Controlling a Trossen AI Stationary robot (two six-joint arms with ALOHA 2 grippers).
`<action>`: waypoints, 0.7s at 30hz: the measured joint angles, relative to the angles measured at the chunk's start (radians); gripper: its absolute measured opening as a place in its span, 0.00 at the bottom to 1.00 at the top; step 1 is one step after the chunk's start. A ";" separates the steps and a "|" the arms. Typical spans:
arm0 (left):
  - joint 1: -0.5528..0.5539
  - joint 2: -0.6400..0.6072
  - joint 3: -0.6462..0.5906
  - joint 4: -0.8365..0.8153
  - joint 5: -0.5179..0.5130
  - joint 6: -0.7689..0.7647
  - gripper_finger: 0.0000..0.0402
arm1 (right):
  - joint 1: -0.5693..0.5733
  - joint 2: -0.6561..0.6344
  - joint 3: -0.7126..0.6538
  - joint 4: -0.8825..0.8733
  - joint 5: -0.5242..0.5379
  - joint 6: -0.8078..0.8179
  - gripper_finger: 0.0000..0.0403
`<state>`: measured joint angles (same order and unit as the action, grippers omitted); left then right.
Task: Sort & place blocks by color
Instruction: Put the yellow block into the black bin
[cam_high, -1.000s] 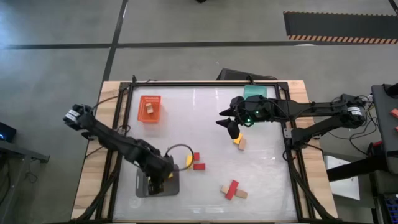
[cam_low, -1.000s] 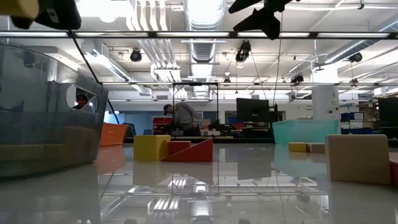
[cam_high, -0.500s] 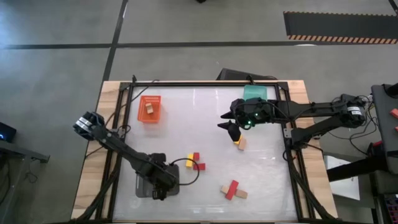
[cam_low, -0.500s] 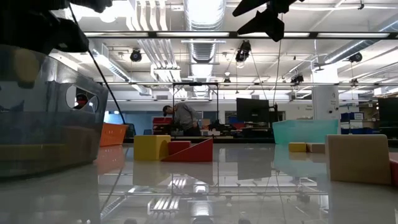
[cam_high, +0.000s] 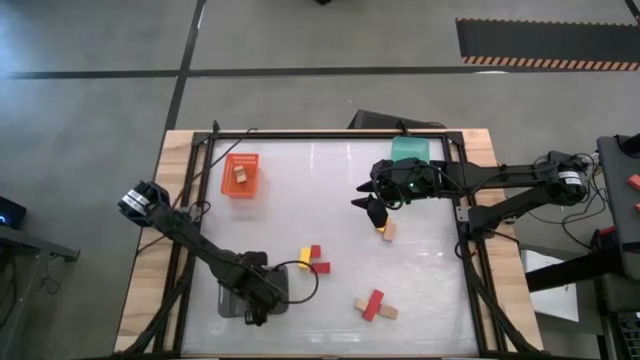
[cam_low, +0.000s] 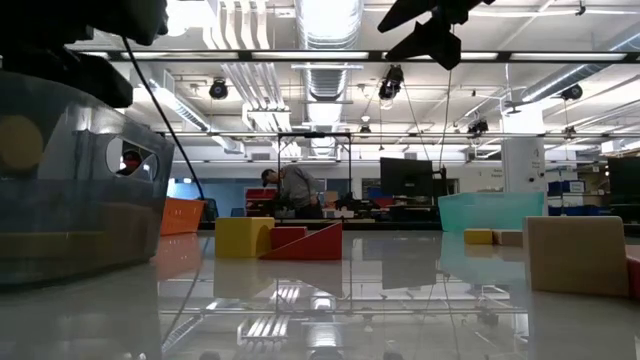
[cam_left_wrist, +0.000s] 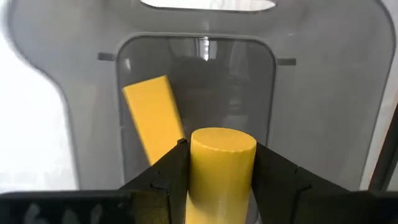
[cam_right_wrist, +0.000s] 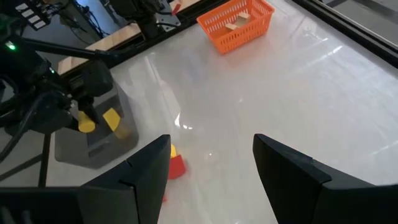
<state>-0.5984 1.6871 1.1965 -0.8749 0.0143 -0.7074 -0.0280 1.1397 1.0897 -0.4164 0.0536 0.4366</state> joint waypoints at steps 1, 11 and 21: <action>-0.001 0.000 -0.012 0.024 0.002 0.000 0.31 | 0.000 0.000 0.000 0.000 0.000 0.000 0.54; -0.001 0.000 -0.044 0.105 0.006 -0.018 0.31 | 0.005 0.000 0.000 0.000 -0.001 0.009 0.54; -0.001 0.000 -0.044 0.105 0.009 -0.019 0.39 | 0.015 0.000 0.000 0.000 -0.004 0.018 0.54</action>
<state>-0.5995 1.6867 1.1530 -0.7696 0.0233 -0.7269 -0.0128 1.1393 1.0897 -0.4160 0.0494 0.4549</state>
